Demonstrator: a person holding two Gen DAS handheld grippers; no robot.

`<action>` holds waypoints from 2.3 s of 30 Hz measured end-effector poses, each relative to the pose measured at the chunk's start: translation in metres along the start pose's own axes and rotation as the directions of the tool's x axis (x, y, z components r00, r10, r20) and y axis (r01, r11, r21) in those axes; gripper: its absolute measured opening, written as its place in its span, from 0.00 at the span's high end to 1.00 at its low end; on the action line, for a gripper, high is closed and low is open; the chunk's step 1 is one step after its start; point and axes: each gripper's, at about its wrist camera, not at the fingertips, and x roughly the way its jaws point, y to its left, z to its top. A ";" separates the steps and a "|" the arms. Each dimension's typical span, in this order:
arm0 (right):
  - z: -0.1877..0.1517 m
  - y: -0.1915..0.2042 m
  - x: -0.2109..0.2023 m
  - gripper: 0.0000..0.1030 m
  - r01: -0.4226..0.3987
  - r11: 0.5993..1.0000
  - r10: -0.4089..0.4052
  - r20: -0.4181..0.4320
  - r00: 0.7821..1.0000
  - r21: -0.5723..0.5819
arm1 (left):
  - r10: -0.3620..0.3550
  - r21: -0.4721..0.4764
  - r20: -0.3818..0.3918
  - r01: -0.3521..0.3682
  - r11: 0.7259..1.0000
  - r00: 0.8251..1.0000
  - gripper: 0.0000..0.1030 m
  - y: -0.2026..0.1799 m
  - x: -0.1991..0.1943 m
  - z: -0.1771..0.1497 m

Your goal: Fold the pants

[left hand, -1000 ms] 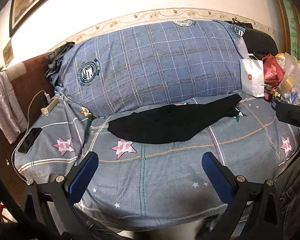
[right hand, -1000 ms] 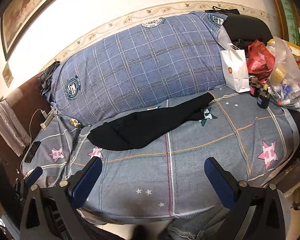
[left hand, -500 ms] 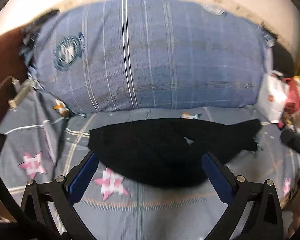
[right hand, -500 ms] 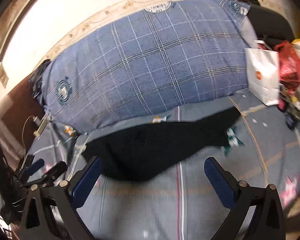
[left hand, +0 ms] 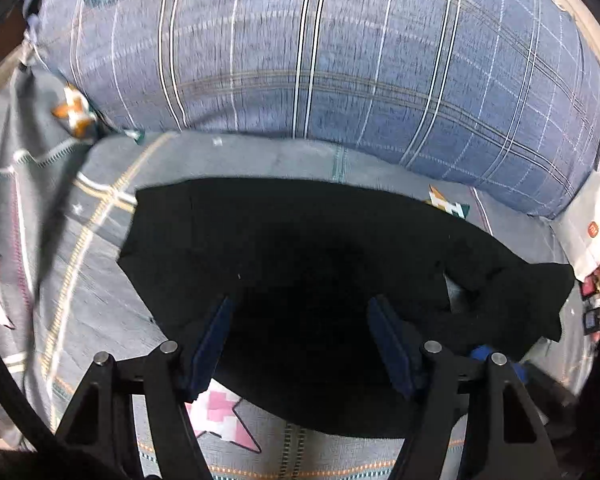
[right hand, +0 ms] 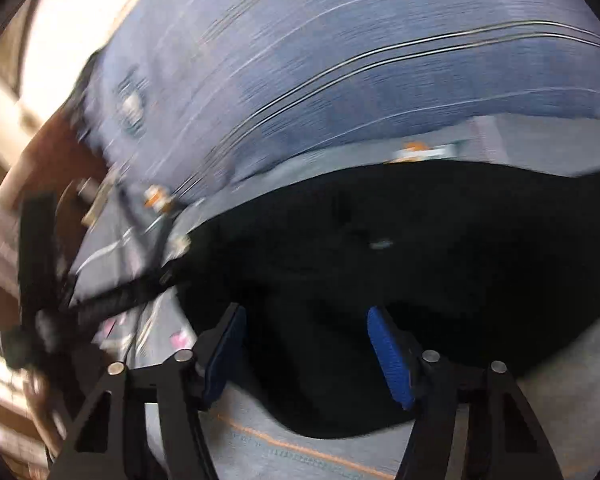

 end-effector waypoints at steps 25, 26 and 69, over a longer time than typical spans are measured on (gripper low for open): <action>-0.090 0.075 0.026 0.29 -0.166 0.939 0.076 -0.289 0.954 -0.300 | 0.167 0.172 -0.131 -0.143 0.975 0.977 0.29 -0.021 0.045 -0.045; -0.089 0.070 0.025 0.29 -0.184 0.943 0.098 -0.297 0.950 -0.276 | 0.179 0.175 -0.109 -0.159 0.972 0.978 0.34 -0.023 0.041 -0.046; -0.035 -0.127 -0.126 0.28 0.234 0.890 -0.274 0.049 0.961 0.392 | -0.071 -0.588 -0.043 0.032 0.808 0.997 0.84 0.213 -0.030 -0.084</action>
